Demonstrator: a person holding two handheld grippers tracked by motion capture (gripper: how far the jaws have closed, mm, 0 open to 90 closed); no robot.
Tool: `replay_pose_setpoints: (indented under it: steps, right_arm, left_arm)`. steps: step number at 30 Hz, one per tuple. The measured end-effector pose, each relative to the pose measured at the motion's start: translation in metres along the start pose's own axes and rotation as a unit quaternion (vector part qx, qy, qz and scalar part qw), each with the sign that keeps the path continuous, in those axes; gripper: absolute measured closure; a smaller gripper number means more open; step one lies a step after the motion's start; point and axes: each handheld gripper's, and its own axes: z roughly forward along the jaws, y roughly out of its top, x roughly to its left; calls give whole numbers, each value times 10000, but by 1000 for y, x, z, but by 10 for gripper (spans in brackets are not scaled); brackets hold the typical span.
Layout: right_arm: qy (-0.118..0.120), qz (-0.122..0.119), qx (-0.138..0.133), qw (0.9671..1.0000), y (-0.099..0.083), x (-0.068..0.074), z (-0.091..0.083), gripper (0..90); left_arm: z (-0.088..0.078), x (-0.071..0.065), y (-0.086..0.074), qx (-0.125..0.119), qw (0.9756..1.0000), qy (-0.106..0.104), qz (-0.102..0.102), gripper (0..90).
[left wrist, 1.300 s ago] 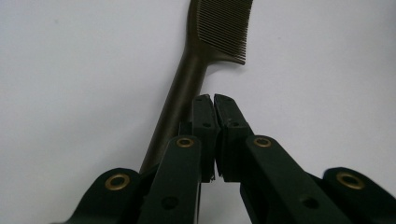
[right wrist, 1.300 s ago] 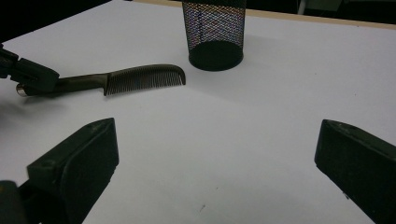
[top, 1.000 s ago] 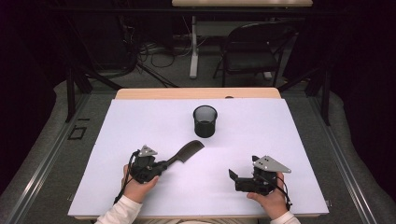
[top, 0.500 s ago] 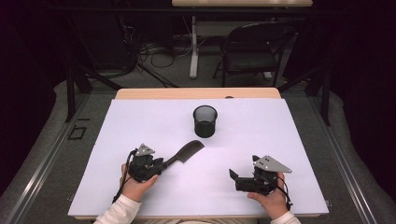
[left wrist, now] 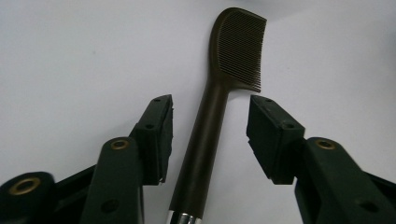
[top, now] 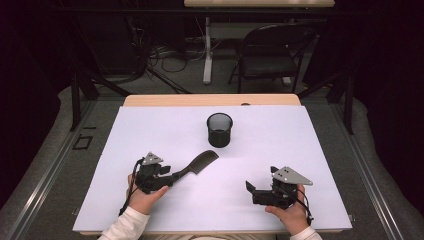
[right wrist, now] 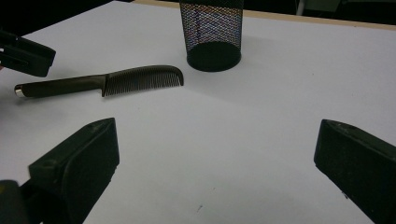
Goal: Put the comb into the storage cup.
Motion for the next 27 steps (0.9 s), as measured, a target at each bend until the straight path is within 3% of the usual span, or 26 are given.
replay_pose_setpoints:
  steps: [5,9,10,15,16,19,20,27]
  right_arm:
    - [-6,4,2,10000,0,0,0,0]
    - [-9,-1,11,10000,0,0,0,0]
    - [-10,-1,12,10000,0,0,0,0]
    - [-9,6,11,10000,0,0,0,0]
    - [-15,-2,12,10000,0,0,0,0]
    - [-10,-1,11,10000,0,0,0,0]
    - [-11,-7,-3,10000,0,-1,0,0]
    - [-5,-5,9,10000,0,-1,0,0]
  left_arm:
    - [-1,2,1,-14,10000,41,0,450]
    - [-1,4,2,-27,9999,66,-111,444]
    - [-2,6,1,-121,9999,72,-10,443]
    - [-3,9,3,-232,9997,31,44,429]
    - [-5,10,4,-332,9992,30,221,423]
    - [-6,10,5,-400,9988,60,282,410]
    - [-7,11,5,-457,9980,73,430,406]
    - [-9,12,5,-439,9976,-37,529,401]
